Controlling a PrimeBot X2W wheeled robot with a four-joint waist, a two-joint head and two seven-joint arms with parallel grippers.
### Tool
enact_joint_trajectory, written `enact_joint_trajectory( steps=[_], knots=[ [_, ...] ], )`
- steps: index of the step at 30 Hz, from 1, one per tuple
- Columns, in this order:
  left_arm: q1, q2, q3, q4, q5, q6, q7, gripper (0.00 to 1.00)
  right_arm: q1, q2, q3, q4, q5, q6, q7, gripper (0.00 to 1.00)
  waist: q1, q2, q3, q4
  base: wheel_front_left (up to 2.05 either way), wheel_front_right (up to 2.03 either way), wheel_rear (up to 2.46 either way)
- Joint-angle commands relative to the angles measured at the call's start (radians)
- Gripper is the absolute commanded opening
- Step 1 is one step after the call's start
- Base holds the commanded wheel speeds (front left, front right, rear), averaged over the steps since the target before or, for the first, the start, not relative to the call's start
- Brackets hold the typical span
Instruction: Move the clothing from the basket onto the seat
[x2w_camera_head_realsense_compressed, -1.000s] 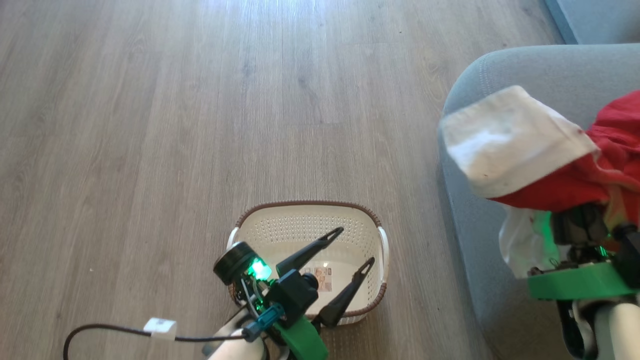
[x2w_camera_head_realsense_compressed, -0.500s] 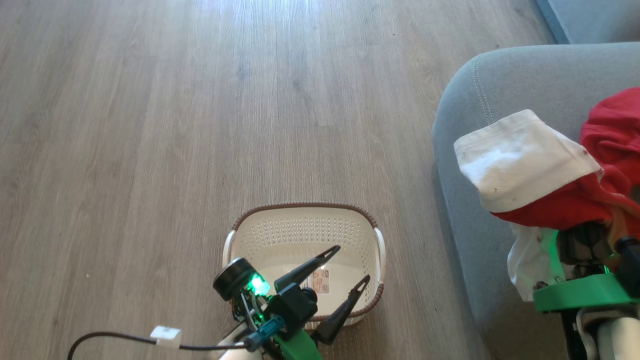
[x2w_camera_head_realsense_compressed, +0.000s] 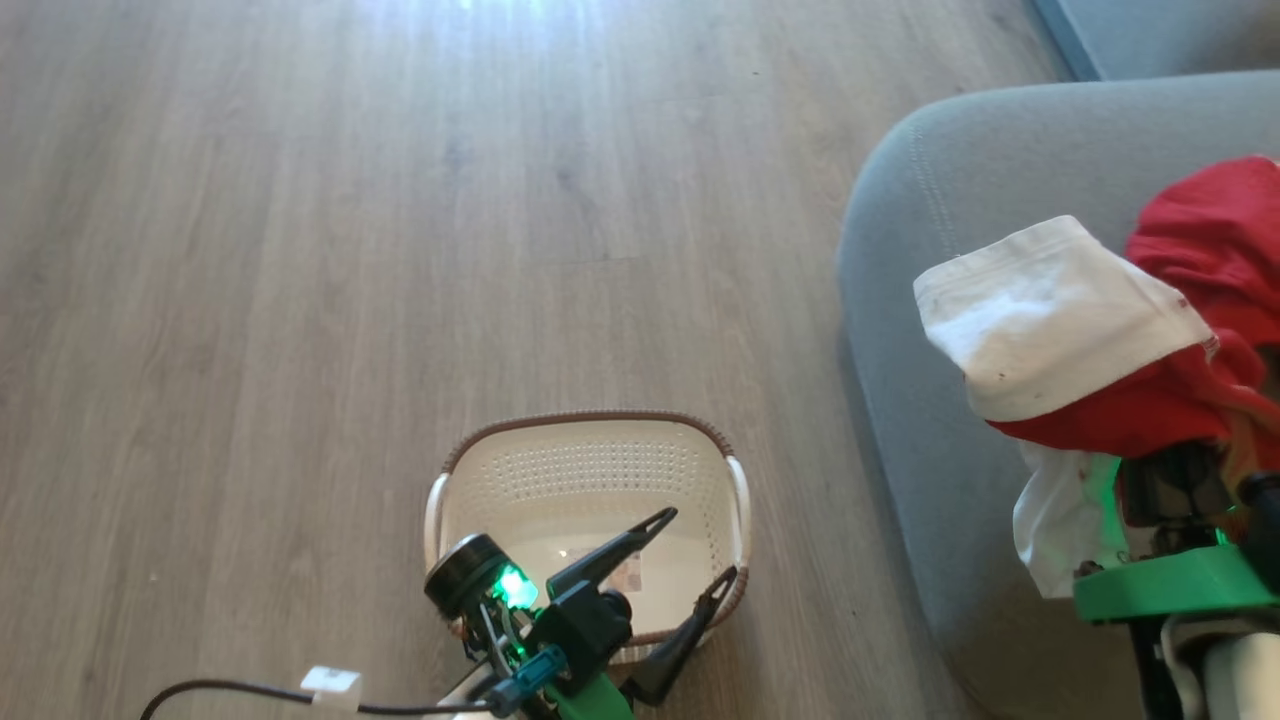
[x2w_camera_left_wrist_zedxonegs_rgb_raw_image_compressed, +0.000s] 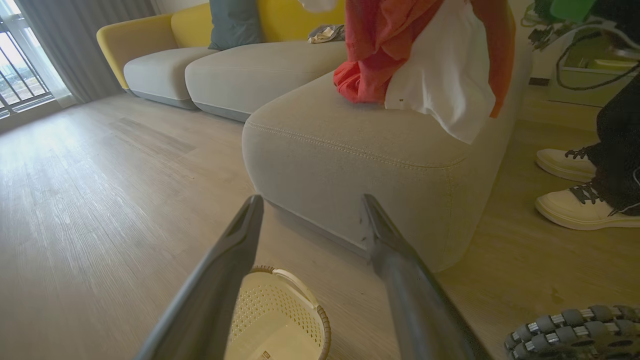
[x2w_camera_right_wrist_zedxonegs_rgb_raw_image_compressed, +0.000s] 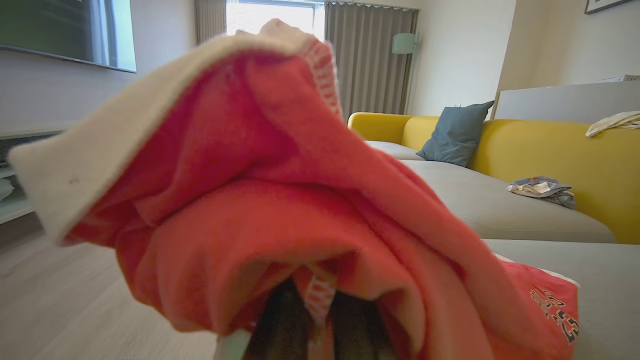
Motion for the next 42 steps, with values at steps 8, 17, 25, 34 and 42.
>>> enact_joint_trajectory(
  steps=[8, 17, 25, 34, 42],
  knots=[
    [-0.036, 0.004, 0.034, -0.047, 0.005, -0.001, -0.005, 1.0, -0.049, -0.046, -0.01, -0.073, 0.0, 0.0, -0.009, 0.0, 0.0, 0.0, 0.027, -0.11, 0.0, 0.0, 0.0],
    [-0.062, 0.006, 0.021, -0.059, 0.009, -0.001, -0.005, 1.0, -0.065, -0.043, -0.012, -0.093, -0.006, 0.0, -0.009, 0.0, 0.0, 0.0, 0.058, -0.26, 0.0, 0.0, 0.0],
    [-0.09, -0.002, 0.009, -0.068, 0.012, -0.001, -0.005, 1.0, -0.07, -0.033, -0.026, -0.107, -0.008, 0.0, -0.009, 0.0, 0.0, 0.0, 0.086, -0.356, 0.0, 0.0, 0.0],
    [-0.133, 0.004, -0.022, -0.071, 0.016, -0.001, -0.005, 1.0, -0.067, -0.012, -0.049, -0.126, -0.012, 0.0, -0.009, 0.0, 0.0, 0.0, 0.13, -0.442, 0.0, 0.0, 0.0],
    [-0.163, 0.015, -0.07, -0.061, 0.0, -0.001, -0.005, 1.0, -0.046, 0.019, -0.095, -0.161, -0.015, 0.0, -0.009, 0.0, 0.0, 0.0, 0.151, -0.459, 0.0, 0.0, 0.0]
  ],
)
